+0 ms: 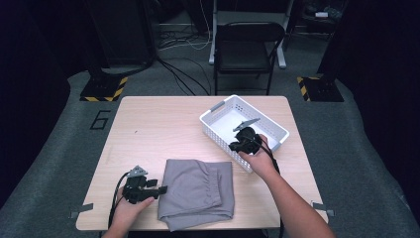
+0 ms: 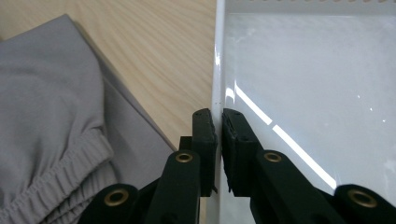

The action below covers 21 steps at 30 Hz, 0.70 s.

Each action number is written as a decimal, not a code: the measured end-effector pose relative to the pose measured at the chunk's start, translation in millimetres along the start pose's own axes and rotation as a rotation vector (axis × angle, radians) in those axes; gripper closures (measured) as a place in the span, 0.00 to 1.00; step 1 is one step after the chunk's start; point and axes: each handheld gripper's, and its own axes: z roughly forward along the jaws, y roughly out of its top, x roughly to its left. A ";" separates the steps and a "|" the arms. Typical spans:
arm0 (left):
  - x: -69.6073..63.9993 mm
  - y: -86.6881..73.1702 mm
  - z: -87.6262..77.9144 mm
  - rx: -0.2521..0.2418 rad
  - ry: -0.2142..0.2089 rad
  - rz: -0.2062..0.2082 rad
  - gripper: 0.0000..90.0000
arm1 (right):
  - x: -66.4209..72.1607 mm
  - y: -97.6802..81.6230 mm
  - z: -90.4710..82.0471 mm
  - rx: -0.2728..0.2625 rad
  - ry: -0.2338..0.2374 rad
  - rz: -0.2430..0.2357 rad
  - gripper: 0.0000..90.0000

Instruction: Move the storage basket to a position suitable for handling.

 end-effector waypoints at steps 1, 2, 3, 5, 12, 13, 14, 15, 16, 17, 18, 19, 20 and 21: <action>0.0 -0.1 0.2 -0.001 -0.001 -0.004 0.45 | 2.7 2.0 1.6 -0.001 0.011 -0.015 0.94; 0.0 -0.3 0.2 0.000 -0.002 -0.007 0.45 | 8.3 5.9 5.0 0.001 0.035 -0.050 0.94; 0.0 -0.3 0.2 0.000 -0.002 -0.007 0.45 | 8.3 5.9 5.0 0.001 0.035 -0.050 0.94; 0.5 -0.4 0.1 -0.001 -0.004 -0.006 0.45 | 13.8 9.1 8.7 0.003 0.055 -0.080 0.94; 2.0 -0.9 -0.9 0.000 -0.002 -0.012 0.45 | 27.5 14.9 11.1 0.018 0.061 -0.144 0.92; 2.2 -1.0 -1.1 0.001 -0.003 -0.013 0.45 | 27.9 14.3 9.5 0.008 0.064 -0.147 0.88; 2.5 -1.0 -1.5 0.003 -0.003 -0.011 0.45 | 28.0 13.5 7.4 -0.006 0.064 -0.143 0.83; 1.9 -1.5 -0.7 -0.010 0.007 -0.014 0.45 | 28.4 13.0 4.5 -0.012 0.062 -0.135 0.78; 2.1 -1.4 -0.8 -0.009 0.006 -0.016 0.45 | 28.9 12.4 1.4 -0.023 0.058 -0.129 0.76; 2.1 -1.3 -0.9 -0.009 0.006 -0.017 0.45 | 29.8 11.8 -2.6 -0.032 0.054 -0.117 0.73; 2.1 -1.2 -0.7 -0.010 0.006 -0.017 0.45 | 30.6 11.2 -6.6 -0.038 0.042 -0.101 0.69; 2.1 -1.3 -0.7 -0.009 0.006 -0.016 0.45 | 30.6 10.3 -11.0 -0.047 0.035 -0.084 0.67; 2.6 -1.1 -1.5 0.002 -0.001 -0.015 0.45 | 29.4 8.7 -20.0 -0.073 0.009 -0.073 0.63; 2.7 -1.3 -1.4 -0.001 0.002 -0.013 0.45 | 29.4 8.7 -20.0 -0.073 0.009 -0.073 0.63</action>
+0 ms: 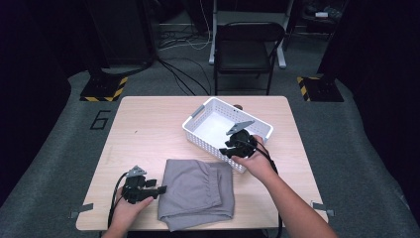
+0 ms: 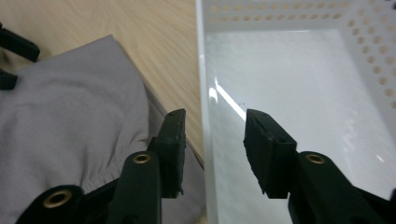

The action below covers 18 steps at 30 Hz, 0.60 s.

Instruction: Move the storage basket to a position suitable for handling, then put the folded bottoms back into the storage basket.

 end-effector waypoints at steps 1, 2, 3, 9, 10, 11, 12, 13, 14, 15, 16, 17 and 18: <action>-0.3 -0.3 0.2 -0.006 0.005 -0.002 0.45 | -0.5 -0.8 -4.9 -0.003 -0.019 0.012 0.61; -0.8 -0.4 0.2 -0.011 0.011 -0.002 0.45 | -0.8 -1.7 -9.2 -0.008 -0.031 0.037 0.58; -1.0 -0.4 -0.1 -0.012 0.012 -0.002 0.45 | -1.5 -2.6 -12.9 -0.006 -0.048 0.053 0.56; 1.0 -0.6 -1.6 -0.007 0.009 -0.005 0.45 | -13.1 -17.8 -37.0 0.029 -0.258 0.133 0.46; 0.9 -0.7 -1.5 -0.007 0.010 -0.006 0.45 | -13.1 -17.8 -37.0 0.029 -0.258 0.133 0.46; 0.8 -0.6 -1.6 -0.006 0.010 -0.005 0.45 | -17.3 -21.2 -39.0 0.031 -0.276 0.151 0.44; 0.4 -0.4 -1.8 -0.005 0.009 -0.006 0.45 | -20.4 -24.5 -40.9 0.039 -0.285 0.183 0.42; 0.4 -0.1 -1.8 -0.003 0.010 -0.001 0.45 | -24.1 -28.4 -41.9 0.039 -0.288 0.195 0.41; 0.0 -0.2 -1.3 -0.001 0.010 -0.006 0.45 | -26.6 -31.4 -41.9 0.041 -0.290 0.210 0.41; -0.1 -0.7 0.0 -0.010 0.013 -0.008 0.45 | -27.9 -34.1 -41.5 0.042 -0.294 0.227 0.41; 0.0 -0.7 0.6 -0.011 0.012 -0.007 0.45 | -29.1 -36.0 -41.4 0.053 -0.294 0.234 0.41; 0.3 0.1 -0.2 0.003 0.006 -0.003 0.45 | -30.2 -39.3 -40.3 0.057 -0.301 0.246 0.41; 0.3 0.1 -0.2 0.003 0.006 -0.003 0.45 | -30.2 -39.3 -40.3 0.057 -0.301 0.246 0.41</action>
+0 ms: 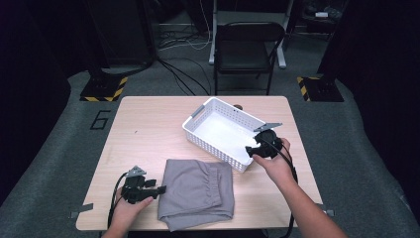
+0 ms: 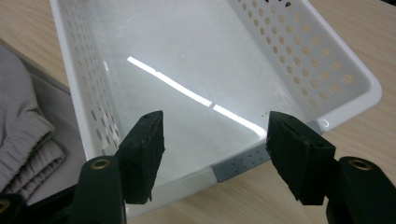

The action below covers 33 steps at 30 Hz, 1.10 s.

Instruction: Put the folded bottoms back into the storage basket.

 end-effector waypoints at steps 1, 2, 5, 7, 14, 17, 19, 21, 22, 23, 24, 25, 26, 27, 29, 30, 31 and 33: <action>0.1 0.0 0.2 0.000 0.000 0.000 0.45 | -1.1 -2.4 0.2 -0.004 -0.008 0.022 0.38; 0.1 0.0 0.2 0.000 -0.001 -0.001 0.45 | -1.1 -2.4 0.2 -0.004 -0.008 0.022 0.38; 0.6 -0.1 0.7 -0.005 0.000 -0.001 0.45 | -1.9 -6.6 0.9 -0.008 -0.015 0.055 0.36; 0.5 -0.1 0.9 -0.006 -0.001 -0.004 0.45 | -2.1 -9.7 1.2 0.009 -0.022 0.082 0.33; 0.9 -0.1 1.0 -0.003 0.000 0.000 0.45 | -2.1 -19.8 6.0 0.046 -0.027 0.113 0.26; 0.6 -0.2 0.7 -0.005 0.000 -0.005 0.45 | -1.8 -20.8 9.9 0.055 -0.024 0.143 0.24; 0.3 -0.7 1.2 -0.009 0.000 -0.014 0.44 | -0.9 -19.5 13.2 0.076 -0.020 0.150 0.26; 0.5 -0.7 1.3 -0.011 0.001 -0.013 0.44 | 0.1 -19.0 14.6 0.079 -0.016 0.156 0.28; 0.8 -0.5 0.5 -0.003 -0.006 -0.014 0.44 | 1.0 -18.0 15.6 0.089 -0.018 0.162 0.29; 1.1 -0.4 0.0 -0.002 -0.004 -0.012 0.44 | 1.5 -16.3 17.0 0.090 -0.038 0.143 0.32; 1.0 -0.4 -0.2 0.000 -0.005 -0.014 0.44 | 1.5 -16.3 17.0 0.090 -0.038 0.143 0.32; 1.7 -0.3 -0.5 0.000 -0.001 -0.004 0.44 | 0.4 -15.3 17.7 0.077 -0.050 0.124 0.35; 1.0 -0.6 -0.4 -0.001 -0.004 -0.016 0.44 | 0.3 -14.0 17.4 0.076 -0.054 0.114 0.37; 0.6 -0.8 -0.4 -0.001 -0.004 -0.022 0.44 | 0.0 -12.6 17.0 0.082 -0.059 0.107 0.39; 0.6 -0.7 -0.2 0.000 -0.002 -0.017 0.44 | -0.4 -10.1 17.8 0.088 -0.060 0.106 0.41; 0.4 -0.8 -0.1 0.000 -0.001 -0.018 0.44 | -1.9 -9.3 18.4 0.090 -0.063 0.099 0.41; 0.6 -0.7 -0.2 0.000 0.001 -0.014 0.44 | -2.7 -9.1 19.1 0.093 -0.063 0.110 0.39; 1.2 -0.7 -0.6 0.001 0.002 0.000 0.44 | -4.3 -10.3 20.6 0.102 -0.059 0.146 0.35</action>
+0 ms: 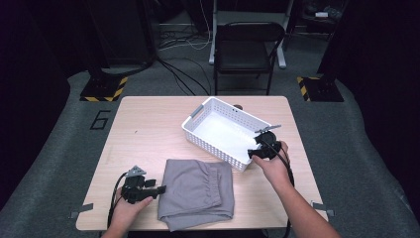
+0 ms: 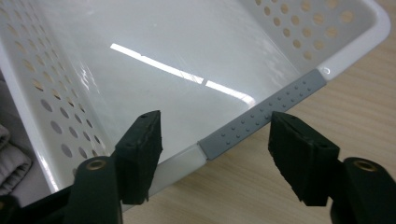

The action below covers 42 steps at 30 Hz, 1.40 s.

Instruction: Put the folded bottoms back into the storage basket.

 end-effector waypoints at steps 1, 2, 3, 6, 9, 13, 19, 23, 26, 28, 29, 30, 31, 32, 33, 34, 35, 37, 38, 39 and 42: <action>0.1 0.0 -0.2 0.001 -0.002 0.000 0.44 | -0.8 -0.9 0.9 -0.005 0.002 0.005 0.33; 0.2 -0.1 -0.3 0.000 -0.002 0.000 0.44 | 0.2 -1.8 1.2 -0.002 0.005 0.018 0.32; 0.4 -0.2 -0.1 -0.002 -0.002 0.000 0.44 | 0.7 -2.4 2.0 -0.001 0.006 0.024 0.31; 0.5 -0.1 -0.2 -0.001 -0.001 0.001 0.44 | 0.1 -2.7 4.6 0.013 0.025 0.046 0.31; 0.1 -0.4 0.1 -0.009 0.006 0.003 0.44 | 0.6 -2.9 7.5 0.019 0.028 0.049 0.29; 0.2 -0.2 0.1 0.000 -0.003 -0.004 0.44 | -0.2 -1.1 12.5 0.034 0.020 0.059 0.29; 0.5 -0.2 1.0 -0.004 -0.002 -0.005 0.44 | -2.5 7.7 23.3 0.067 0.019 0.056 0.35; 1.2 -0.2 1.4 -0.003 -0.003 -0.002 0.44 | -4.8 15.7 31.6 0.062 0.027 0.037 0.40; 1.3 -0.2 1.4 -0.002 -0.004 -0.002 0.44 | -4.2 22.7 36.1 0.070 0.035 0.018 0.43; 1.4 -0.2 1.4 -0.002 -0.005 -0.001 0.44 | -1.7 29.2 40.4 0.072 0.035 0.021 0.47; 1.4 -0.2 1.4 -0.002 -0.005 -0.001 0.44 | -1.7 29.2 40.4 0.072 0.035 0.021 0.47; 1.4 -0.3 1.4 -0.002 -0.005 -0.002 0.44 | -0.8 31.0 41.4 0.072 0.034 0.024 0.48; 1.5 -0.3 1.4 -0.004 -0.004 -0.001 0.44 | -0.5 32.4 42.8 0.066 0.037 0.019 0.49; 1.5 -0.3 1.4 -0.004 -0.004 -0.001 0.44 | 1.3 35.5 44.7 0.066 0.037 0.013 0.51; 1.5 -0.3 1.4 -0.004 -0.004 -0.001 0.44 | 1.3 35.5 44.7 0.066 0.037 0.013 0.51; 1.4 -0.3 1.4 -0.003 -0.005 -0.002 0.44 | 2.1 37.1 45.6 0.067 0.037 0.007 0.52; 1.4 -0.3 1.5 -0.003 -0.006 -0.002 0.44 | 2.7 38.3 47.3 0.056 0.043 -0.007 0.53; 1.0 -0.6 2.2 -0.011 -0.002 -0.003 0.44 | 6.1 41.1 48.4 0.063 0.048 -0.006 0.55; 0.9 -0.5 2.3 -0.011 -0.002 -0.004 0.44 | 6.8 42.4 49.6 0.058 0.050 -0.018 0.55; 0.5 -0.6 2.5 -0.012 -0.003 -0.008 0.44 | 7.4 43.5 50.3 0.059 0.047 -0.022 0.56; 0.7 -0.4 2.6 -0.012 -0.001 0.000 0.45 | 12.4 47.0 52.7 0.057 0.063 -0.028 0.57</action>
